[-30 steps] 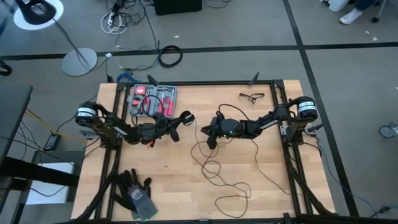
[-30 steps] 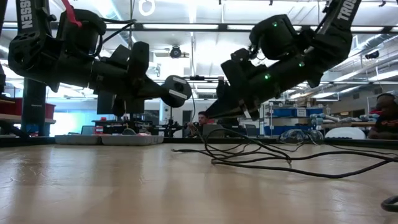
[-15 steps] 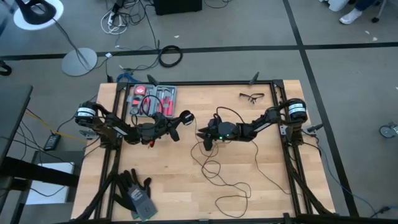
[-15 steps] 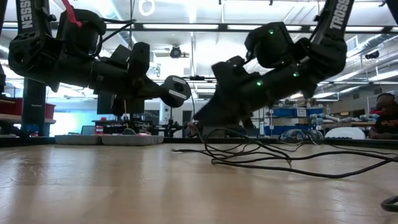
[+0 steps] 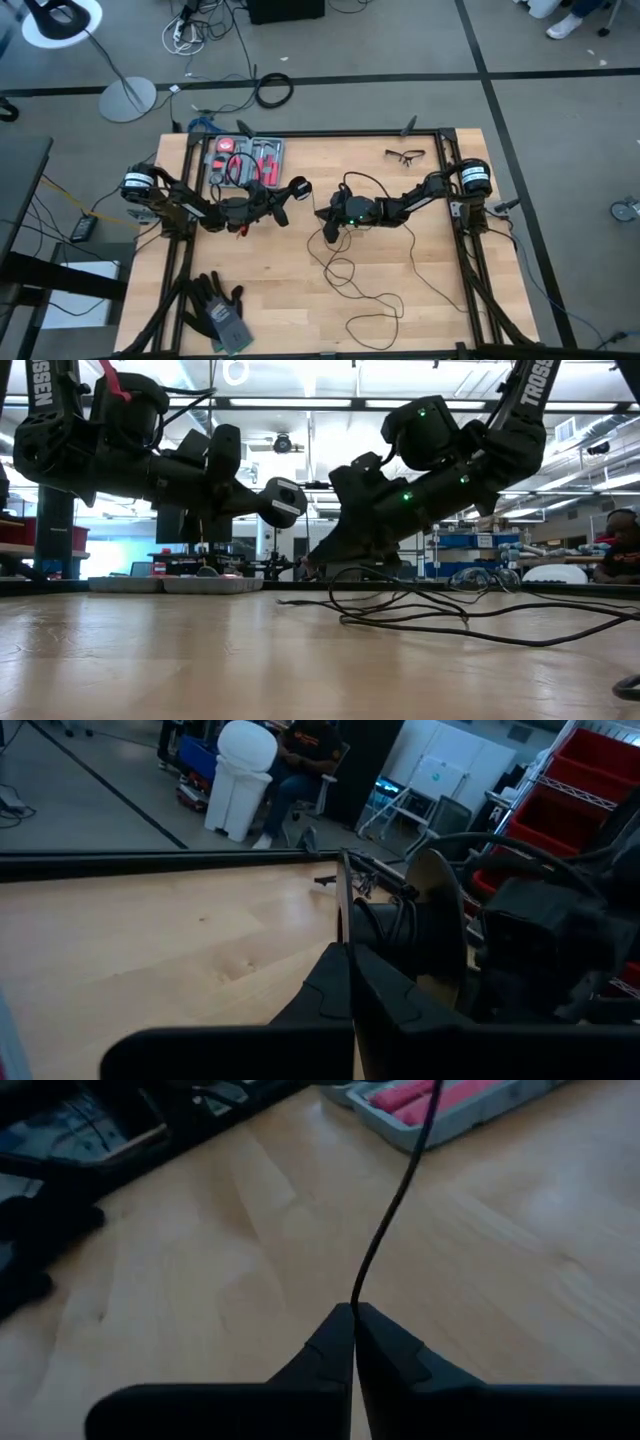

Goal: Coil cords
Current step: Coil the black wire on the black spool

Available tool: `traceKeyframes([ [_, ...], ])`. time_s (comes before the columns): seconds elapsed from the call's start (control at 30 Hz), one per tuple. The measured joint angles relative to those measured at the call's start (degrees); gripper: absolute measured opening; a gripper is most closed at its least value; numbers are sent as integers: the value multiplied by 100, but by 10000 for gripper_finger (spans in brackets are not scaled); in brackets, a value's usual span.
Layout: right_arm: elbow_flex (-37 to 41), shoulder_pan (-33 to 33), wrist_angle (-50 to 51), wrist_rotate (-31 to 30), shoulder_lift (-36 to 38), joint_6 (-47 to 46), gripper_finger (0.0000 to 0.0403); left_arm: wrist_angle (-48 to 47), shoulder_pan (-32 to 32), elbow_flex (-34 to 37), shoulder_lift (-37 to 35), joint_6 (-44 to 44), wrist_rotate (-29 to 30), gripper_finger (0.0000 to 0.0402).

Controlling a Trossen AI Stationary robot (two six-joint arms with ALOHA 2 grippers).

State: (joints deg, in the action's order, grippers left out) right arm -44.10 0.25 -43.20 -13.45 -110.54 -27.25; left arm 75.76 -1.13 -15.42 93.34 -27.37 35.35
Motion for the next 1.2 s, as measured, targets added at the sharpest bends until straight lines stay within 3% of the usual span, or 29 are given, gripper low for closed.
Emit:
traceKeyframes([
  [0.2,-319,84,539,151,0,41,2,120,0,0,0,17,108,0],
  [0.43,-1189,162,1533,442,0,908,1,46,0,0,0,15,208,0],
  [0.73,-2051,-200,2127,951,0,1491,1,-724,0,-154,-2,-139,-87,0],
  [1.2,-2234,-505,2631,1134,269,1497,0,-1348,-2,-170,0,-180,-406,0],
])
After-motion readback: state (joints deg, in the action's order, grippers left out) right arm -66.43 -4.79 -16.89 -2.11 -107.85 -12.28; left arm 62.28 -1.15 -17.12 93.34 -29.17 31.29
